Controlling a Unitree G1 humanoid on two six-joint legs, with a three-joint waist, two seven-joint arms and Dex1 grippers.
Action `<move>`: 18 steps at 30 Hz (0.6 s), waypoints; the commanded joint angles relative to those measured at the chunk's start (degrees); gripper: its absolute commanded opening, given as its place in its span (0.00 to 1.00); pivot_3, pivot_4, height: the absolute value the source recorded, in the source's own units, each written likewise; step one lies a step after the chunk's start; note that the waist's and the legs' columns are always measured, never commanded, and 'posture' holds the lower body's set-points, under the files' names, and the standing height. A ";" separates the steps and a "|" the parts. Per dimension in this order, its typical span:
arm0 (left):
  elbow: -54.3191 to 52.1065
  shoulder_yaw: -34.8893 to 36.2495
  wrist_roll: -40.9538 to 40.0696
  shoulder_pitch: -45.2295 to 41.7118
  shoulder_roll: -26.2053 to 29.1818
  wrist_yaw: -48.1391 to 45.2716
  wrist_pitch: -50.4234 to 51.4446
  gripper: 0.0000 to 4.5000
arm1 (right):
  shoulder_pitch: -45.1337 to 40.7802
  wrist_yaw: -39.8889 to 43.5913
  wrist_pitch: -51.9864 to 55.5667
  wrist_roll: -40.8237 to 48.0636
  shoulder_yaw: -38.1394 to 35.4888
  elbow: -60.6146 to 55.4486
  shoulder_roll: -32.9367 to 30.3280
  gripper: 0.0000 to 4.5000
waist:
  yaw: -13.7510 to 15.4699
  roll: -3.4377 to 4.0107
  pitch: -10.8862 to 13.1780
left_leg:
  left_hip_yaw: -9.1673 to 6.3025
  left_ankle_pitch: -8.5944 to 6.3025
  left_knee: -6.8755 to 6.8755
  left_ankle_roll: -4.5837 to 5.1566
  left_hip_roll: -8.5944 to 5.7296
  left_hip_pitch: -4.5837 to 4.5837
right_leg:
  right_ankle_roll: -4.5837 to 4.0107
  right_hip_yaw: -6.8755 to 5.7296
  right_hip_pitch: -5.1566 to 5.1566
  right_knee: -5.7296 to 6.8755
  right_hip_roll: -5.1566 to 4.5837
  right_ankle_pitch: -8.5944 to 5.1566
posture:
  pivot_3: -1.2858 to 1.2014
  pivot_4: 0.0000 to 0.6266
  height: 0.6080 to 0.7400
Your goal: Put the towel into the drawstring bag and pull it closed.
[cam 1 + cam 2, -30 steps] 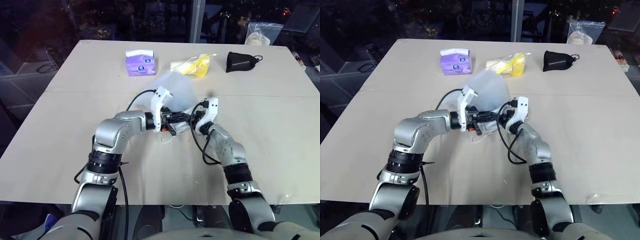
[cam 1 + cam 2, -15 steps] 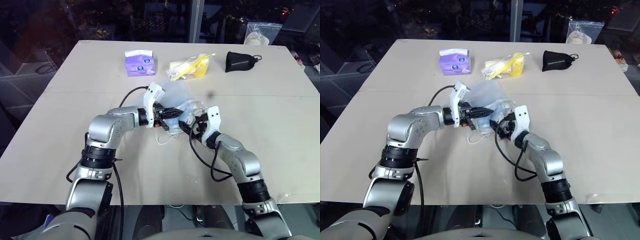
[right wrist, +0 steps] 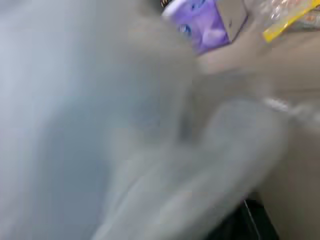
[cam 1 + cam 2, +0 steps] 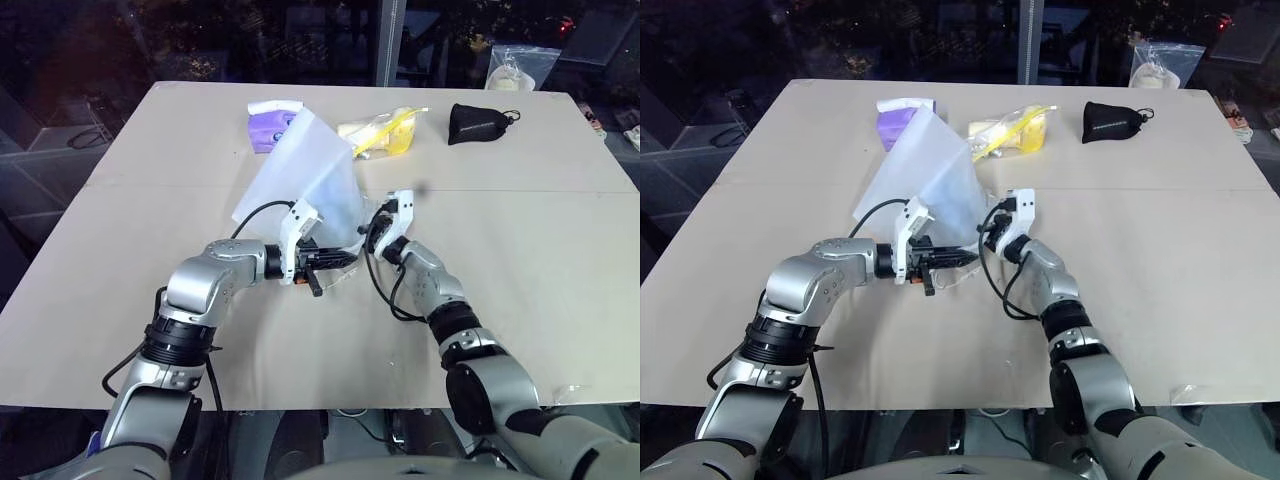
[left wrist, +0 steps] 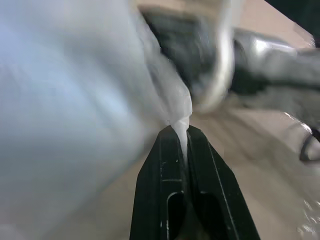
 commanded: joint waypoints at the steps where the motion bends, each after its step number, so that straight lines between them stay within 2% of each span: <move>1: -4.38 1.29 -3.49 0.70 -1.15 -0.95 0.36 0.00 | -3.48 5.39 3.26 7.81 -6.14 4.33 4.06 0.01 | 0.08 0.00 0.00 | 0.00 0.00 0.01 0.00 0.00 0.02 | 0.00 0.00 0.01 0.01 -0.01 0.00 | 0.52 0.24 1.00; 5: -4.47 5.77 -7.56 -2.53 -3.57 1.49 2.52 0.00 | 1.88 8.09 -0.56 -3.11 4.61 -1.02 2.12 0.01 | -0.08 0.02 0.01 | 0.02 0.00 0.02 0.00 -0.02 0.02 | 0.00 0.04 0.01 0.02 -0.01 0.00 | 0.52 0.24 1.00; 6: -4.16 6.31 -7.89 -3.43 -4.04 2.04 2.69 0.00 | 4.15 9.01 -0.83 -4.54 6.79 -4.47 1.36 0.11 | -0.04 0.02 0.01 | 0.01 0.00 0.02 0.00 -0.01 0.01 | 0.00 0.03 -0.01 0.04 0.01 0.00 | 0.52 0.24 1.00; 7: -3.59 6.61 -7.82 -4.35 -4.46 2.67 2.51 0.00 | 6.51 8.05 -0.99 -5.72 8.14 -8.54 0.64 0.18 | 0.19 0.04 0.02 | -0.02 0.00 0.00 0.00 -0.01 0.00 | 0.01 0.00 -0.02 0.05 0.01 0.00 | 0.52 0.24 1.00; 11: 0.63 6.18 -5.15 -7.12 -4.75 3.35 -0.99 0.00 | 14.66 -0.07 -1.20 -11.97 11.04 -24.37 -2.88 0.59 | 0.46 0.07 0.05 | -0.06 0.00 -0.06 -0.01 -0.06 -0.25 | 0.04 -0.06 -0.19 -0.01 -0.05 -0.03 | 0.52 0.24 1.00; 14: 6.82 5.77 -1.84 -9.99 -3.55 1.85 -6.30 0.00 | 20.95 -4.76 6.17 -13.14 11.58 -39.89 -6.84 0.59 | 0.63 0.07 0.05 | -0.01 0.00 -0.04 -0.02 -0.13 -0.35 | 0.04 -0.02 -0.30 -0.01 -0.11 -0.02 | 0.52 0.24 1.00; 18: 13.74 5.23 0.02 -13.98 -1.79 -0.63 -12.03 0.00 | 26.15 -7.91 14.01 -16.21 13.36 -54.30 -13.29 0.59 | 0.66 0.08 0.06 | 0.03 0.00 0.00 -0.02 -0.15 -0.37 | 0.04 0.02 -0.32 -0.01 -0.11 -0.03 | 0.52 0.24 1.00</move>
